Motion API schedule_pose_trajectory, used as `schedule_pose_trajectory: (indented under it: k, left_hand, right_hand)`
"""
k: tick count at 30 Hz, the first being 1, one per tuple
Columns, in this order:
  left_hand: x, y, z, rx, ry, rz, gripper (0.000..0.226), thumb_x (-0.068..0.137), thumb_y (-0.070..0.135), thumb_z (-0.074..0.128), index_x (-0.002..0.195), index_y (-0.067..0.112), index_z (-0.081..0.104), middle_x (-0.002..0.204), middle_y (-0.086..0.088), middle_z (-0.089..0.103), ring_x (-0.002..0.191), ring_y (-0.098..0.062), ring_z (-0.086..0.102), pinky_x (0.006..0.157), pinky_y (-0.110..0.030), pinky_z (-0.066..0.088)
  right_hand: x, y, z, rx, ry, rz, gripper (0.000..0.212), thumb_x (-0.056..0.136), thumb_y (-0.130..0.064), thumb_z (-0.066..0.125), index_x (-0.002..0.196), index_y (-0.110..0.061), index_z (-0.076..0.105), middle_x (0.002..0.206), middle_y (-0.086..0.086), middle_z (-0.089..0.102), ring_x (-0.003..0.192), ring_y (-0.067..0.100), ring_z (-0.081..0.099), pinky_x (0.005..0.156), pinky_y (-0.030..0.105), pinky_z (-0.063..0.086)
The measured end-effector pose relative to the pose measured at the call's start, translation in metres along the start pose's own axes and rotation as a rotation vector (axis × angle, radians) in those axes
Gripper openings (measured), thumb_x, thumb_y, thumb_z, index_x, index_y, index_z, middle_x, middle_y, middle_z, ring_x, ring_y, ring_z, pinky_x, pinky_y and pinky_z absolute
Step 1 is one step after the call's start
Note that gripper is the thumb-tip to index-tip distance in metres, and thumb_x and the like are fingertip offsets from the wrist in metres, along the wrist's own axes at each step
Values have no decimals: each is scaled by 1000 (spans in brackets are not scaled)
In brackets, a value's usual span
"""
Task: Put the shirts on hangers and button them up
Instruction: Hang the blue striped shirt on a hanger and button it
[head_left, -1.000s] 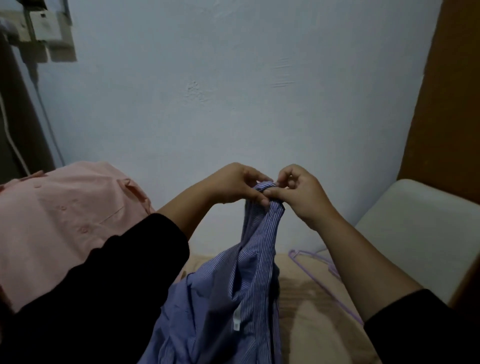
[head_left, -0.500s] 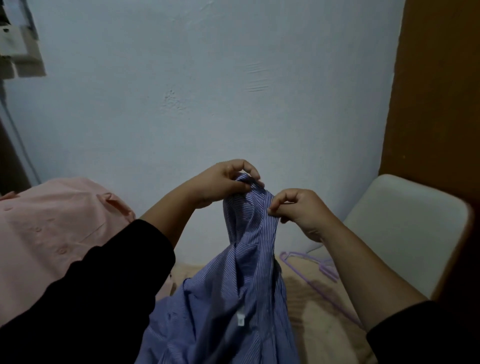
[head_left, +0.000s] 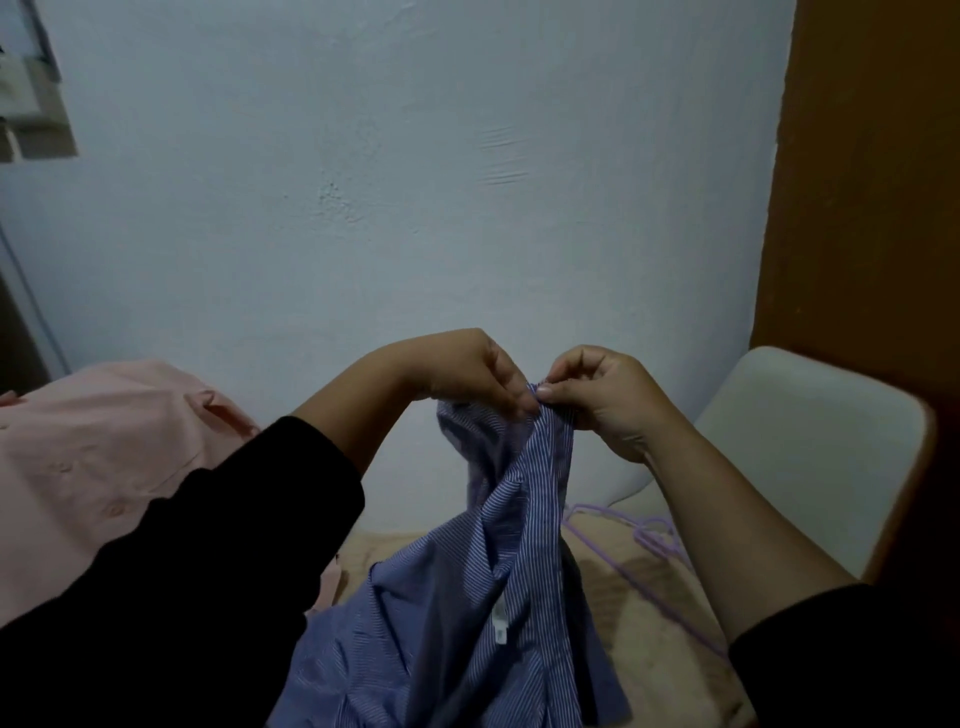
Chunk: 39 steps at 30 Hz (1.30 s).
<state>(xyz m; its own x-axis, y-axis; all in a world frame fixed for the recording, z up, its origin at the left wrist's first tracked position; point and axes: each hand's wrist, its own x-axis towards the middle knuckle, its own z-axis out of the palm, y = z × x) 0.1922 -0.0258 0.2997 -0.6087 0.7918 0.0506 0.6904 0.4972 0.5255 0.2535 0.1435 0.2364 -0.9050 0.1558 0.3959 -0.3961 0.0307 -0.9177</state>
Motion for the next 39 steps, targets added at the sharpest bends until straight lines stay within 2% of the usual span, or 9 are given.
schedule_pose_trajectory:
  k: [6,11,15,19,21,24,29,33,39]
  left_hand:
    - [-4,0,-8,-29,45,3,28,81,0,68,79,27,75,82,11,74,86,-5,65,94,-23,50]
    - [-12,-9,-15,-131,73,9,30,84,-7,62,84,19,75,88,7,75,88,-5,68,86,-18,51]
    - [-16,-9,-19,-46,30,-25,41,86,-12,49,96,20,74,98,5,74,94,-7,67,89,-19,51]
    - [-20,0,-23,-9,38,-31,44,86,-9,45,100,21,74,94,6,74,92,-11,68,89,-20,52]
    - [-22,3,-28,-60,64,-23,45,85,-9,44,96,21,75,99,0,74,100,-20,68,93,-29,52]
    - [-28,5,-39,-147,87,-8,41,85,-10,50,92,20,76,104,-4,73,106,-24,65,96,-32,51]
    - [-32,6,-54,-25,126,-7,24,78,3,74,84,26,75,89,9,74,90,-4,65,94,-19,48]
    - [-34,13,-65,-89,90,29,36,86,-10,56,104,18,71,108,1,71,105,-11,64,96,-21,48]
    - [-37,35,-97,-161,244,52,42,88,-15,45,96,16,72,94,2,73,91,-14,66,84,-19,54]
  right_hand:
    - [-5,8,4,218,-65,48,28,77,17,57,67,-9,57,63,4,65,60,14,61,56,21,51]
    - [-17,25,12,-65,-143,90,31,78,16,58,68,-12,66,58,-5,66,55,4,56,55,18,38]
    - [-13,19,15,-32,-94,102,28,81,15,56,73,-10,68,60,-5,68,61,6,60,62,17,49]
    - [-15,10,19,32,-214,150,25,86,8,54,84,-12,68,68,-3,67,61,10,60,54,22,52]
    - [-20,11,19,61,-310,180,26,84,10,56,88,-13,68,71,-1,65,58,10,56,46,21,44]
    - [-23,16,21,-65,-361,167,29,81,11,59,84,-15,71,71,0,66,62,9,58,54,21,39]
    - [-8,-10,20,-3,-199,73,28,81,15,54,78,-8,70,65,0,70,61,11,63,58,19,53]
    - [6,-51,14,-5,-202,-27,35,84,14,52,76,-12,74,75,3,73,68,12,67,65,19,56]
    - [2,-66,3,-156,-425,65,29,80,15,56,79,-9,72,71,2,70,65,9,64,59,15,50]
